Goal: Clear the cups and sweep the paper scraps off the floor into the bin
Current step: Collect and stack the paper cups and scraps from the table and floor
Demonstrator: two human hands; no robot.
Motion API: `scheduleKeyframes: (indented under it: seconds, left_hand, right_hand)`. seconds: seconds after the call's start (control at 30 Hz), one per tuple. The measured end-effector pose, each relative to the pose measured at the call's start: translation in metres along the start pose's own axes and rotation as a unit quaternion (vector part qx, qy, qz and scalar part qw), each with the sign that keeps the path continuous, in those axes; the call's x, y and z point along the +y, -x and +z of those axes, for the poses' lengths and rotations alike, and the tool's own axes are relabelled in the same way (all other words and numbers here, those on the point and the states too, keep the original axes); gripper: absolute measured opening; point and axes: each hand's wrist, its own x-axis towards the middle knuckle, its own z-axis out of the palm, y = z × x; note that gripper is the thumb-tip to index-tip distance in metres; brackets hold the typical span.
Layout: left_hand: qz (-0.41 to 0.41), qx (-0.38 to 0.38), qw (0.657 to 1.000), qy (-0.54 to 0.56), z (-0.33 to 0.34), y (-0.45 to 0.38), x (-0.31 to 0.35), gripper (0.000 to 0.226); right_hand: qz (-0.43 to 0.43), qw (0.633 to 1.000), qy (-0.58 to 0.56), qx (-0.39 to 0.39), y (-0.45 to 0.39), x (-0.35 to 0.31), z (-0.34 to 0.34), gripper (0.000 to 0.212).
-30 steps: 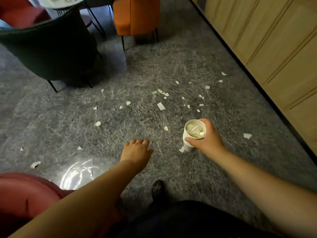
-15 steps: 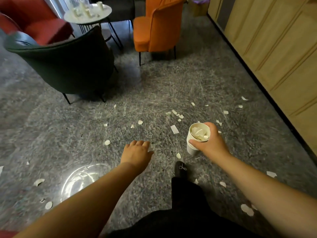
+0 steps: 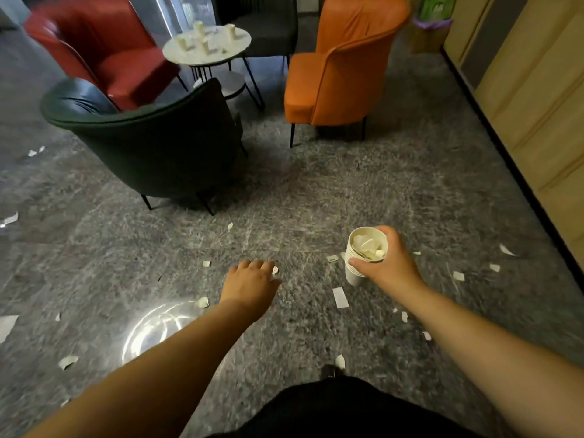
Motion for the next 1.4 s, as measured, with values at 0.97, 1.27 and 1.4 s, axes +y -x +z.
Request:
scheduleKeyframes:
  seconds: [0.97, 1.27, 1.4]
  left_hand:
    - [0.013, -0.021, 1.0, -0.005, -0.161, -0.424, -0.144, 0.054]
    - [-0.016, -0.02, 1.0, 0.007, -0.21, -0.577, -0.159, 0.052]
    - [-0.049, -0.028, 0.998, 0.025, -0.248, -0.651, -0.167, 0.054]
  right_hand:
    - [0.021, 1.0, 0.002, -0.003, -0.424, -0.16, 0.104, 0.071]
    - [0.003, 0.999, 0.009, -0.04, -0.605, -0.185, 0.123, 0.072]
    - [-0.007, 0.998, 0.005, -0.055, -0.699, -0.208, 0.123, 0.07]
